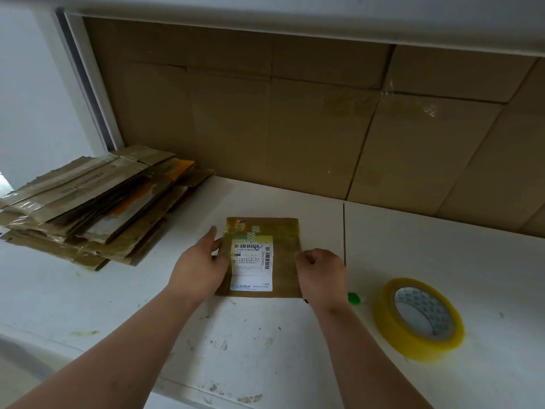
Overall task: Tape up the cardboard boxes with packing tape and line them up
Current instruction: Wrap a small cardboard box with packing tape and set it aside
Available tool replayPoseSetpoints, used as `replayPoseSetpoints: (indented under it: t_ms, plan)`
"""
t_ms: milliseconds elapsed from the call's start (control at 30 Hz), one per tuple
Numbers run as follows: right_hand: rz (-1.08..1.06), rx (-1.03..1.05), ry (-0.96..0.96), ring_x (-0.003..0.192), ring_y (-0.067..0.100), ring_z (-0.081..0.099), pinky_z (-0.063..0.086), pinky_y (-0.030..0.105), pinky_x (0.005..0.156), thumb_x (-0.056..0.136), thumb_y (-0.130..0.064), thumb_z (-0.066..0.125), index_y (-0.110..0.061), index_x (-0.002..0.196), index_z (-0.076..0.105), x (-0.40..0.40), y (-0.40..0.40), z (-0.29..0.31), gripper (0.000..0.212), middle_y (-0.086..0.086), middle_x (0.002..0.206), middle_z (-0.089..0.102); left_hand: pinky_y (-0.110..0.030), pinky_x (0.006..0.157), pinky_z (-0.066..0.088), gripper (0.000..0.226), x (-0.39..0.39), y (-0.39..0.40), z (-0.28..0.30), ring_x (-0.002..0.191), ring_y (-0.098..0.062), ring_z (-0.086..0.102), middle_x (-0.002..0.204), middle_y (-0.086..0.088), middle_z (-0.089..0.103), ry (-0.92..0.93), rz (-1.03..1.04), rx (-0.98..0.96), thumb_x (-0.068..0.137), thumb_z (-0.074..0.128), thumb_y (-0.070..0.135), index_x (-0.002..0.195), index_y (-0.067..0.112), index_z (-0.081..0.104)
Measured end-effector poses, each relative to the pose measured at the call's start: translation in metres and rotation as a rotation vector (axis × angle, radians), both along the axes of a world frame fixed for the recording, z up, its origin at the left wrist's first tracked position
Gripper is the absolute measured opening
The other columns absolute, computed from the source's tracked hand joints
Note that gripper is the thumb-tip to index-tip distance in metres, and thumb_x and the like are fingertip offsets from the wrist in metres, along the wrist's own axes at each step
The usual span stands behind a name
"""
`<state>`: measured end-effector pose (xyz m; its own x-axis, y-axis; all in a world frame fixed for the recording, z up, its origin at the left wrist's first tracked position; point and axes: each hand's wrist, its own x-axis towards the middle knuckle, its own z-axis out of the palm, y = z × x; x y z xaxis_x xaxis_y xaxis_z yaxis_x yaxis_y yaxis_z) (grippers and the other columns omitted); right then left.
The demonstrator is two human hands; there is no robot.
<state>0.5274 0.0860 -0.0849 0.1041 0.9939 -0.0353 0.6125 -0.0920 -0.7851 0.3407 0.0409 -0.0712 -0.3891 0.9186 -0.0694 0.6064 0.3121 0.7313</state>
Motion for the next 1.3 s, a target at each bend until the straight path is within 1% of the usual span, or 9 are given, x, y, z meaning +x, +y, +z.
replayPoseSetpoints:
  t_ms: [133,233,367,500,600,700,900,1133,1300]
  plan:
    - [-0.015,-0.03,0.069,0.073,0.02,0.06,0.043,0.029,0.061,0.096,-0.047,0.053,-0.012,0.072,0.055,-0.005,-0.002,0.014,0.041,0.007,0.078,0.066,-0.042,0.109,0.037,0.056,-0.002,0.006,0.01,0.134,-0.028,0.046,0.149,-0.001,0.049,-0.263,0.135,-0.04,0.1,0.054,0.038,0.151,0.023,0.038]
    - [0.003,-0.021,0.083,0.078,0.016,0.063,0.054,0.032,0.07,0.096,-0.039,0.058,-0.018,0.105,0.056,-0.008,-0.008,0.019,0.024,-0.003,0.081,0.064,-0.039,0.108,0.036,0.059,-0.011,0.009,0.013,0.127,-0.026,0.051,0.135,-0.003,0.059,-0.41,0.156,-0.057,0.097,0.059,0.014,0.152,0.021,0.037]
    - [0.06,-0.06,0.203,0.07,0.009,0.059,0.049,0.026,0.057,0.099,-0.018,0.052,-0.032,0.153,0.026,-0.009,-0.015,0.027,0.062,-0.004,0.084,0.062,-0.031,0.091,0.037,0.065,-0.015,0.004,0.025,0.093,-0.011,0.058,0.104,-0.001,0.064,-0.469,0.054,-0.012,0.09,0.059,-0.005,0.148,0.021,0.044]
    - [0.084,-0.059,0.322,0.071,0.011,0.06,0.044,0.022,0.045,0.095,-0.008,0.048,-0.046,0.14,0.041,-0.012,-0.02,0.042,0.059,-0.003,0.094,0.068,-0.029,0.075,0.043,0.052,-0.017,-0.002,0.034,0.087,-0.01,0.058,0.098,0.003,0.06,-0.417,0.008,0.122,0.089,0.063,-0.001,0.131,0.029,0.054]
    - [0.048,-0.053,0.443,0.081,0.003,0.054,0.044,0.026,0.057,0.091,-0.003,0.051,-0.04,0.128,0.052,-0.014,-0.026,0.054,0.052,-0.009,0.112,0.06,-0.02,0.069,0.042,0.03,-0.019,-0.006,0.038,0.083,-0.004,0.06,0.1,0.006,0.063,-0.494,0.034,0.218,0.094,0.058,0.001,0.113,0.024,0.06]
    - [-0.01,-0.038,0.533,0.071,0.007,0.049,0.041,0.028,0.062,0.093,-0.009,0.052,-0.022,0.108,0.062,-0.014,-0.03,0.059,0.022,-0.011,0.093,0.057,-0.026,0.086,0.038,0.015,-0.021,-0.013,0.048,0.082,-0.002,0.055,0.092,0.011,0.062,-0.599,0.093,0.225,0.102,0.051,0.023,0.09,0.029,0.057]
    - [-0.055,0.133,0.37,0.077,0.016,0.058,0.045,0.03,0.066,0.098,-0.051,0.048,-0.023,0.101,0.056,-0.028,-0.045,0.055,0.03,-0.003,0.087,0.062,-0.052,0.093,0.053,0.058,-0.036,-0.017,0.053,0.092,-0.028,0.068,0.097,-0.012,0.071,-0.468,0.099,0.184,0.088,0.048,0.071,0.097,0.016,0.062]
    - [-0.083,0.262,0.397,0.069,0.008,0.056,0.042,0.014,0.056,0.098,-0.027,0.059,-0.029,0.116,0.052,-0.039,-0.055,0.04,0.019,-0.005,0.078,0.057,-0.055,0.084,0.057,0.018,-0.046,-0.024,0.048,0.091,-0.033,0.065,0.093,-0.011,0.067,-0.328,0.104,0.292,0.094,0.064,0.029,0.085,0.014,0.061]
    - [-0.184,0.342,0.474,0.075,0.004,0.06,0.041,0.014,0.061,0.094,-0.023,0.066,-0.024,0.092,0.059,-0.05,-0.064,0.03,0.008,-0.009,0.082,0.064,-0.045,0.081,0.058,0.012,-0.053,-0.028,0.034,0.084,-0.023,0.066,0.086,-0.001,0.067,-0.207,0.108,0.341,0.095,0.063,0.031,0.091,0.019,0.063]
